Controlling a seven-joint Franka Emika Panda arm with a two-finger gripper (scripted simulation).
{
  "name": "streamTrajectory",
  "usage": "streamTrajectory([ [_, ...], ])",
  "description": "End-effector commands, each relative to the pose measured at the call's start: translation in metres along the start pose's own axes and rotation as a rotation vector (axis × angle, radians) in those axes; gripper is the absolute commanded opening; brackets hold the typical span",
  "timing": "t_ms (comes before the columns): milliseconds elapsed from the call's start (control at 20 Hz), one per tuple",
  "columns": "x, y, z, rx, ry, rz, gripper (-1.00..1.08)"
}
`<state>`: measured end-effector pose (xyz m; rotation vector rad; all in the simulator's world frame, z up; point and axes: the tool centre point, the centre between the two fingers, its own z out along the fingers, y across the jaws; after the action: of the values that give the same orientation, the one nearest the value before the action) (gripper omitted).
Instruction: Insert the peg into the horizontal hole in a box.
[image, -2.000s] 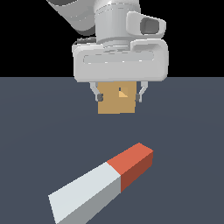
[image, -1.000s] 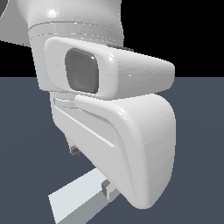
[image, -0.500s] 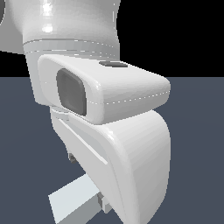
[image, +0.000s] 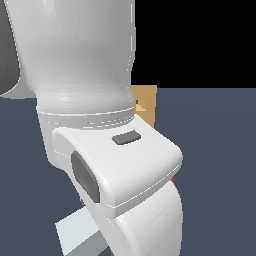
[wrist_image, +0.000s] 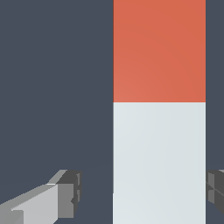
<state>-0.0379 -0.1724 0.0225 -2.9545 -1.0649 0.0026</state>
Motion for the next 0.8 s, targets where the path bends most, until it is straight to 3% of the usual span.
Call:
streamTrajectory([
  [0, 0.0006, 0.0007, 0.0023, -0.001, 0.001, 0.0, 1.0],
  [50, 0.0006, 0.0007, 0.0023, -0.001, 0.001, 0.0, -1.0],
  [750, 0.0057, 0.0009, 0.0004, -0.002, 0.001, -0.016, -1.0],
])
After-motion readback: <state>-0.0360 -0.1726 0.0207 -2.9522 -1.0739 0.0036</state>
